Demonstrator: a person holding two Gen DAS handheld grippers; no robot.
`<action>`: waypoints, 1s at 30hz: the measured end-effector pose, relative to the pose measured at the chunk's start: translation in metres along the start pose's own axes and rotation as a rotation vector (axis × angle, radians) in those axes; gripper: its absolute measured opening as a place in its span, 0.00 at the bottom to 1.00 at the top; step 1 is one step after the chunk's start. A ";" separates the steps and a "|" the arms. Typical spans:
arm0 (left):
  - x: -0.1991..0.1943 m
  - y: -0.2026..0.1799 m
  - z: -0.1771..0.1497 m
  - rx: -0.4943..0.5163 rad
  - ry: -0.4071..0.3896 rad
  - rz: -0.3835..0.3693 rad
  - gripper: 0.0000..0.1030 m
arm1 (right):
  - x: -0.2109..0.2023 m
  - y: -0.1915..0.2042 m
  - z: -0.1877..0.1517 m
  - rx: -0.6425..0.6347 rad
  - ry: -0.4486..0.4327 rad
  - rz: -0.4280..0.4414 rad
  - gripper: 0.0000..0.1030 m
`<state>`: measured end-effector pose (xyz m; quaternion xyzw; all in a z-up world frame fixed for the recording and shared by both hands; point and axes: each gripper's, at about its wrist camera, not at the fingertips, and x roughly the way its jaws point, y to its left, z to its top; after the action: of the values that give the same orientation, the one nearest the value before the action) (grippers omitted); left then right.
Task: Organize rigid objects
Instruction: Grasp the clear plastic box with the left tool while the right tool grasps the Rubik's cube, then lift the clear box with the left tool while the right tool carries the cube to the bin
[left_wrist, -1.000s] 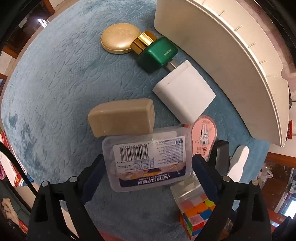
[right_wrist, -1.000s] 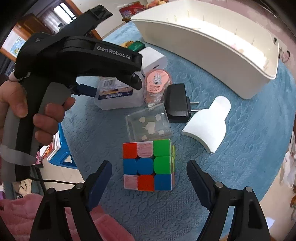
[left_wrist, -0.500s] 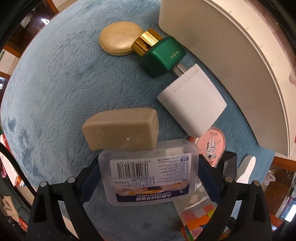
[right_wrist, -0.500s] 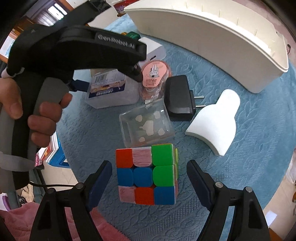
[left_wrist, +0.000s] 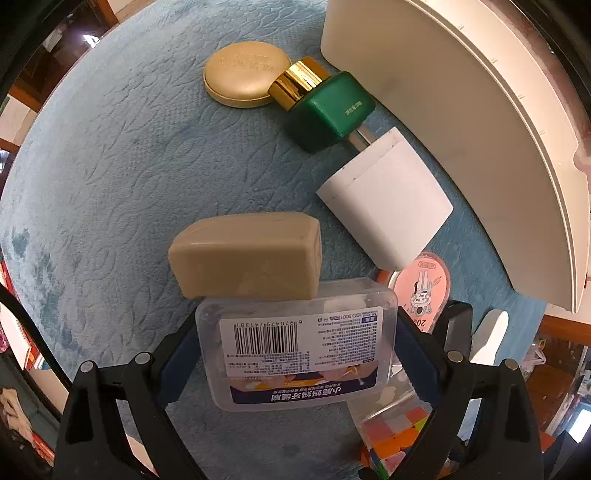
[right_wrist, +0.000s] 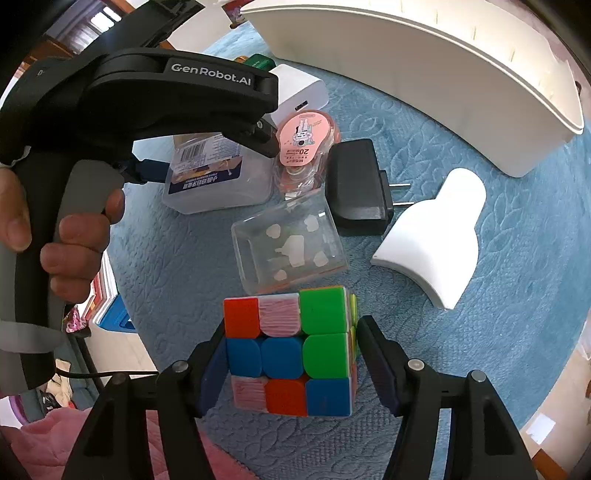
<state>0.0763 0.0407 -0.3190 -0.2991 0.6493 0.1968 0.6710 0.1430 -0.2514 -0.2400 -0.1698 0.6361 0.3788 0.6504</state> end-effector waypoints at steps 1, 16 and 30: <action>0.000 0.002 -0.002 -0.002 0.003 0.003 0.93 | 0.000 0.001 0.000 -0.003 -0.001 -0.004 0.64; -0.007 0.023 -0.047 0.026 0.037 0.105 0.92 | -0.015 0.032 -0.013 -0.015 -0.036 -0.049 0.59; -0.075 0.027 -0.080 0.137 -0.037 0.137 0.92 | -0.071 0.040 -0.026 -0.022 -0.183 -0.084 0.59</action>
<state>-0.0070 0.0174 -0.2471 -0.2040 0.6677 0.2028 0.6866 0.1030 -0.2633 -0.1647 -0.1680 0.5623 0.3720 0.7191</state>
